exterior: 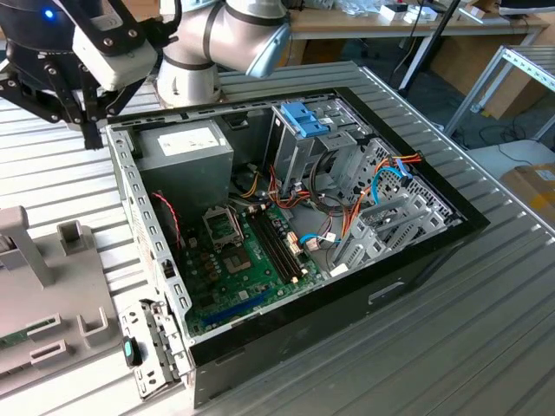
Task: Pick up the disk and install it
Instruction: 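Reach for the disk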
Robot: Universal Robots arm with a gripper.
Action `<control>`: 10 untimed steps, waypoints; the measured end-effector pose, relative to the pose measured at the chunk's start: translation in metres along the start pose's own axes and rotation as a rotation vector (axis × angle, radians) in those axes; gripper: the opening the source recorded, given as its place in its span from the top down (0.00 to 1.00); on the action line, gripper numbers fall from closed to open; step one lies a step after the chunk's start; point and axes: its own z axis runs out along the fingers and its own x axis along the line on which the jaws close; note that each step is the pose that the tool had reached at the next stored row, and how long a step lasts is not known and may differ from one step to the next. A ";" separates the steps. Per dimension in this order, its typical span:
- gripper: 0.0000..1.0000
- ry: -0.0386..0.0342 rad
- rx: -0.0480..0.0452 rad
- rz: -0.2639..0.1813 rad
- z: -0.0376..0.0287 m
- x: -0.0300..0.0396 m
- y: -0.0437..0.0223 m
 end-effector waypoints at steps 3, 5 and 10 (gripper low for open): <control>0.89 -0.0001 0.0000 0.000 -0.0001 0.0077 -0.0006; 0.89 0.0000 0.0000 0.000 -0.0002 0.0127 -0.0010; 0.89 0.0000 0.0000 0.000 -0.0003 0.0211 -0.0016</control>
